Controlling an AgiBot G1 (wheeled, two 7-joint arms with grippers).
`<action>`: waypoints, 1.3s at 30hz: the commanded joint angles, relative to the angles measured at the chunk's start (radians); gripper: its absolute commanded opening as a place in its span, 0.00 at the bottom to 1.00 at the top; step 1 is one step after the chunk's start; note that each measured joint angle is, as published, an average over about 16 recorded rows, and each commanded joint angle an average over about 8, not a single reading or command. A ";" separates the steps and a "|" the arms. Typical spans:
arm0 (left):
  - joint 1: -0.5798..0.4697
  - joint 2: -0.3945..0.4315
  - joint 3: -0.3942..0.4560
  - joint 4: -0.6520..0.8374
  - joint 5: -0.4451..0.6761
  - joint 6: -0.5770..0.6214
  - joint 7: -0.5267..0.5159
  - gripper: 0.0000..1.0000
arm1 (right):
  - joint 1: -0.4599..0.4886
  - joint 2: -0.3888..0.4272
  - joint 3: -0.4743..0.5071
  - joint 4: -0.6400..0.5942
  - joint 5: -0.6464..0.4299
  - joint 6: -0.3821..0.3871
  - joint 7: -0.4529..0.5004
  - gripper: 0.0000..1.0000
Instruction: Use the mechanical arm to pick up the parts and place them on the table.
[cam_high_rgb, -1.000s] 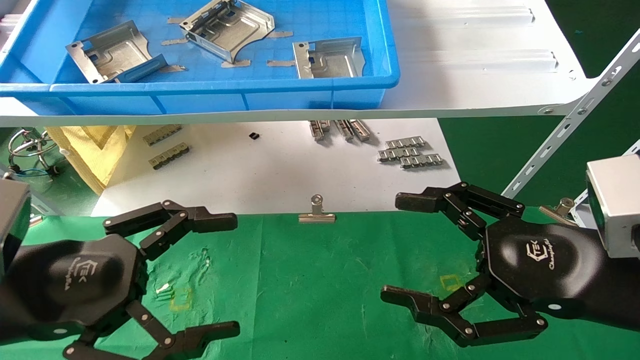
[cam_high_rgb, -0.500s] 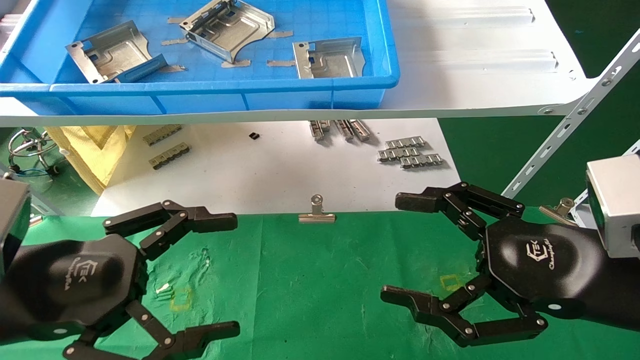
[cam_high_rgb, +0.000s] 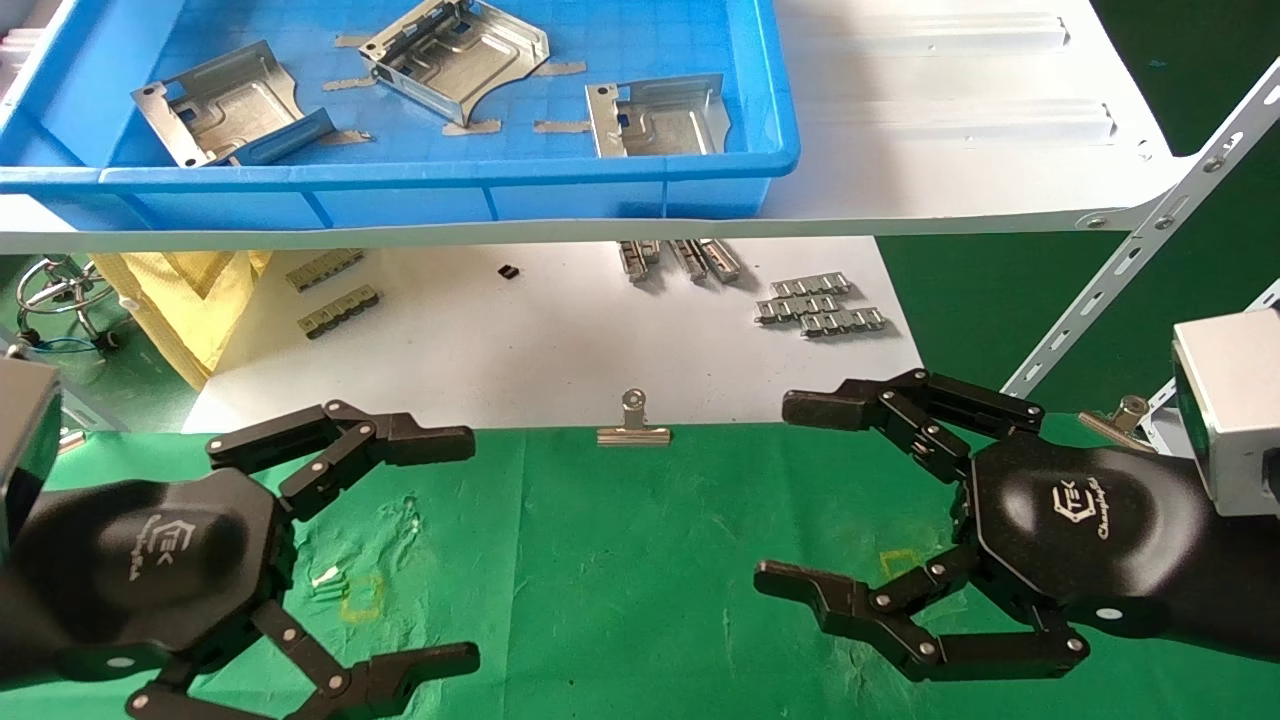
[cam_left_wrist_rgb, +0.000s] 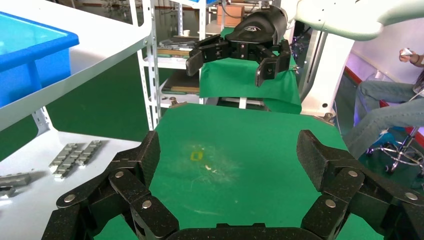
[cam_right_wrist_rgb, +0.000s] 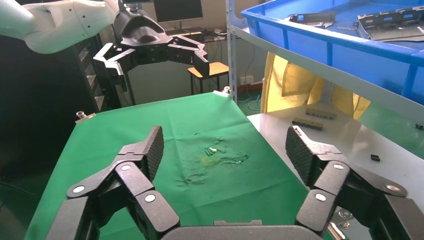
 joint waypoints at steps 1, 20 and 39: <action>0.000 0.000 0.000 0.000 0.000 0.000 0.000 1.00 | 0.000 0.000 0.000 0.000 0.000 0.000 0.000 0.00; 0.000 0.000 0.000 0.000 0.000 0.000 0.000 1.00 | 0.000 0.000 0.000 0.000 0.000 0.000 0.000 0.00; -0.088 0.019 -0.007 0.014 0.033 -0.033 0.009 1.00 | 0.000 0.000 0.000 0.000 0.000 0.000 0.000 0.00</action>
